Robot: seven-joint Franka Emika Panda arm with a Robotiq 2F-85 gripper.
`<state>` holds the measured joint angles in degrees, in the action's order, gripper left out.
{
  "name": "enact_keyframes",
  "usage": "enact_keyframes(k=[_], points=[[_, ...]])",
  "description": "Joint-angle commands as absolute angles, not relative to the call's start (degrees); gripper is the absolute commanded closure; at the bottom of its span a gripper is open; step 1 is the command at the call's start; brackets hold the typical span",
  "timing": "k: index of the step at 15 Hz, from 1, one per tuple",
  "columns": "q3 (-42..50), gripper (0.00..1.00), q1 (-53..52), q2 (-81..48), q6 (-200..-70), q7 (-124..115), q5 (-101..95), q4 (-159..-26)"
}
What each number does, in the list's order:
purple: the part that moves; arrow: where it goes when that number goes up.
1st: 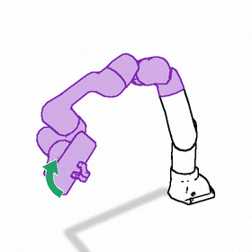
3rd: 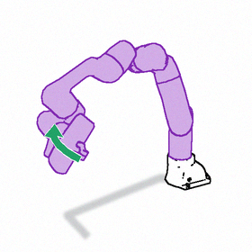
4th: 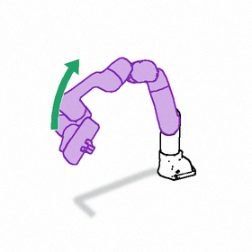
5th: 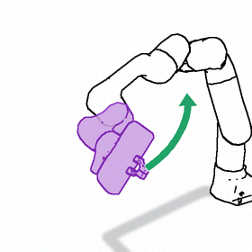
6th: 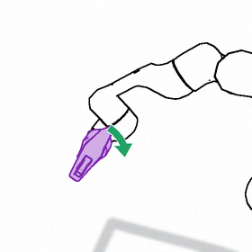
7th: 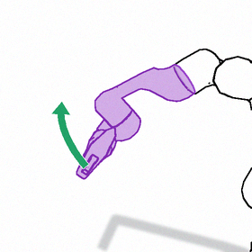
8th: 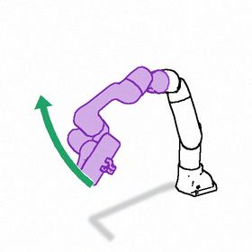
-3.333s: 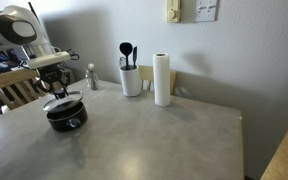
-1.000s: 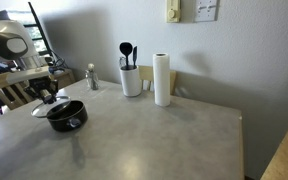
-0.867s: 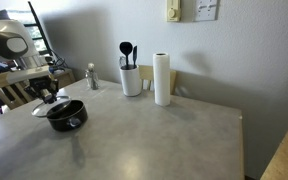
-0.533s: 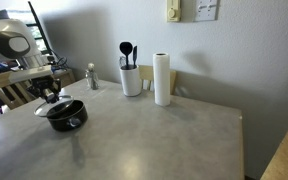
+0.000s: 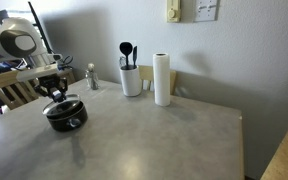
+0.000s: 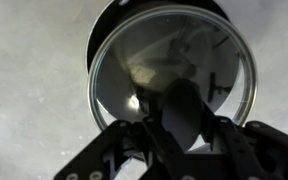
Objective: Put the glass lid on top of the black pot
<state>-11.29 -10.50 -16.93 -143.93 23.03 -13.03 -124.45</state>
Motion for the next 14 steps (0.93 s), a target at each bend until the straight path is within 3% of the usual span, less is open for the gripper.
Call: enact_keyframes(k=[1, 14], points=[[-10.4, 0.85, -9.3, -16.1, -143.0, 23.9, -14.4, -123.9], [-10.3, 0.85, -8.5, -14.2, -140.5, 21.3, -12.0, -127.0]])
